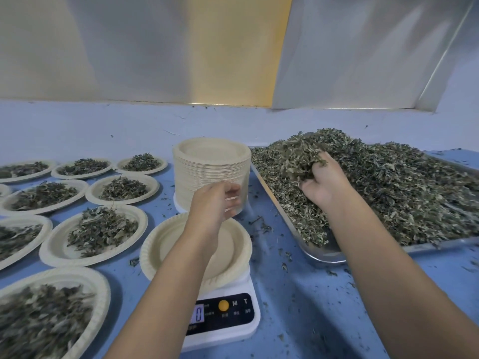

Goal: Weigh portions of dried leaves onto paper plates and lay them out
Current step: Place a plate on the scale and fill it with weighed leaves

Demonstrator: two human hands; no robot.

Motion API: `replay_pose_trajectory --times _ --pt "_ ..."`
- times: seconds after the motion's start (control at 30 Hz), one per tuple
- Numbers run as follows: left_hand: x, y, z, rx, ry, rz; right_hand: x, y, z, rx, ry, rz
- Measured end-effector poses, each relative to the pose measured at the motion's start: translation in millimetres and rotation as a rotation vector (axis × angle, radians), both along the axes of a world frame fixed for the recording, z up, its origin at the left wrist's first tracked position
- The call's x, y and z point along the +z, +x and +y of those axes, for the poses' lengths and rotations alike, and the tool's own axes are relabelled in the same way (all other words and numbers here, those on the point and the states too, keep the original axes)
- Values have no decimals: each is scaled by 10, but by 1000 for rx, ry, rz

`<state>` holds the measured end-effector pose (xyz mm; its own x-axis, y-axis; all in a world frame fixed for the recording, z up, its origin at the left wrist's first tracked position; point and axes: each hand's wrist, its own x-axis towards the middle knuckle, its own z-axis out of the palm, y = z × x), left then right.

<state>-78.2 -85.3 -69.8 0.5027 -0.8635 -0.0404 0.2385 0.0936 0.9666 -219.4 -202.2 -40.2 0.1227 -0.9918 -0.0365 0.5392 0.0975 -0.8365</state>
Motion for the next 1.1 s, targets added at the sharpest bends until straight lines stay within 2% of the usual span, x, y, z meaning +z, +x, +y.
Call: replay_pose_trajectory --times 0.3,0.43,0.57,0.7,0.83,0.97,1.1 --pt "9 497 258 61 -5 142 49 624 587 366 -155 -69" --pt "31 606 353 58 -25 248 -27 866 816 450 -251 29" --pt "54 624 377 43 -16 319 -146 1017 931 446 -331 177" --pt "45 591 352 15 -6 338 -232 1078 977 349 -464 391" --pt "41 563 319 -6 -12 348 -310 1107 987 69 -751 774" --pt "41 500 284 -64 -20 373 -387 1139 1008 -22 -921 967" --pt "-27 460 228 -23 -33 348 -450 1223 1059 -38 -981 1094"
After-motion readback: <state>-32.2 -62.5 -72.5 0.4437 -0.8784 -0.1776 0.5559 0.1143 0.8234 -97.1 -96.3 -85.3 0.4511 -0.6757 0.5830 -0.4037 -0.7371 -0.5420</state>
